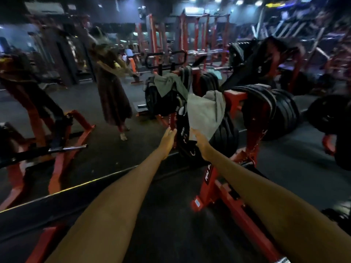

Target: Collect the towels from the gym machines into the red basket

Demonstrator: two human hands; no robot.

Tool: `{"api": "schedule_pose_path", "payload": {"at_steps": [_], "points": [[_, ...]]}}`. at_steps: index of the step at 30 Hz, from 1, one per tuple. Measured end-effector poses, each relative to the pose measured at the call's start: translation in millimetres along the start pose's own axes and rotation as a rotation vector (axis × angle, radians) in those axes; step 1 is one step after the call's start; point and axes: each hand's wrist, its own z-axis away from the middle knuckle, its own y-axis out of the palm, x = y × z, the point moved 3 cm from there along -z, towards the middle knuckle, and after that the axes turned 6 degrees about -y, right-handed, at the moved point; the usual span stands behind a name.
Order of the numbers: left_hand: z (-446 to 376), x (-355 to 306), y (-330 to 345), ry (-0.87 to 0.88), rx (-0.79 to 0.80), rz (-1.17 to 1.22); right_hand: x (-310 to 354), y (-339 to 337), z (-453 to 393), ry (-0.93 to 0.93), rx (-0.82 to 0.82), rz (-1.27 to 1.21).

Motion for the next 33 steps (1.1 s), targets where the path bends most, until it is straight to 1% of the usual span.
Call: {"api": "schedule_pose_path", "payload": {"at_steps": [6, 8, 10, 13, 15, 17, 18, 21, 22, 23, 24, 26, 28, 30, 33], "points": [[-124.7, 2.0, 46.8, -0.035, 0.131, 0.058, -12.3, -31.0, -106.2, 0.004, -0.118, 0.032], [-163.1, 0.2, 59.6, -0.026, 0.132, 0.111, -16.4, -42.4, -143.0, 0.012, -0.125, 0.063], [-196.6, -7.5, 70.5, 0.024, 0.140, 0.135, -18.6, -54.8, -183.5, -0.004, -0.106, 0.104], [-236.8, -21.3, 79.7, 0.084, 0.104, 0.099, -14.3, -68.2, -240.4, -0.097, -0.049, 0.165], [-263.9, -33.8, 85.0, 0.114, 0.052, 0.048, -12.8, -78.5, -279.6, -0.147, -0.072, 0.205], [-289.8, -42.7, 87.7, 0.160, 0.006, -0.070, -17.0, -89.0, -308.2, -0.142, -0.138, 0.265], [-307.8, -48.4, 90.6, 0.193, -0.026, -0.150, -14.3, -95.0, -323.8, -0.186, -0.197, 0.331], [-342.0, -53.5, 97.4, 0.225, -0.142, -0.510, -21.2, -109.4, -353.9, -0.250, -0.366, 0.616], [-344.5, -54.5, 100.7, 0.265, -0.171, -0.645, -24.4, -111.4, -357.7, -0.223, -0.385, 0.663], [-351.9, -52.0, 105.7, 0.312, -0.167, -0.751, -31.5, -113.8, -364.9, -0.191, -0.401, 0.661], [-352.6, -54.0, 111.1, 0.371, -0.155, -0.840, -36.1, -114.4, -368.0, -0.137, -0.402, 0.646], [-362.7, -49.2, 121.9, 0.430, -0.117, -0.987, -44.7, -118.1, -378.1, -0.030, -0.405, 0.656], [-371.6, -42.8, 126.9, 0.422, -0.106, -1.056, -44.9, -122.5, -386.6, 0.044, -0.435, 0.710], [-376.3, -38.5, 129.4, 0.429, -0.125, -1.062, -41.3, -128.6, -392.6, 0.062, -0.488, 0.732], [-379.9, -37.3, 129.6, 0.434, -0.116, -1.044, -37.8, -139.7, -400.6, 0.071, -0.521, 0.658]]}}
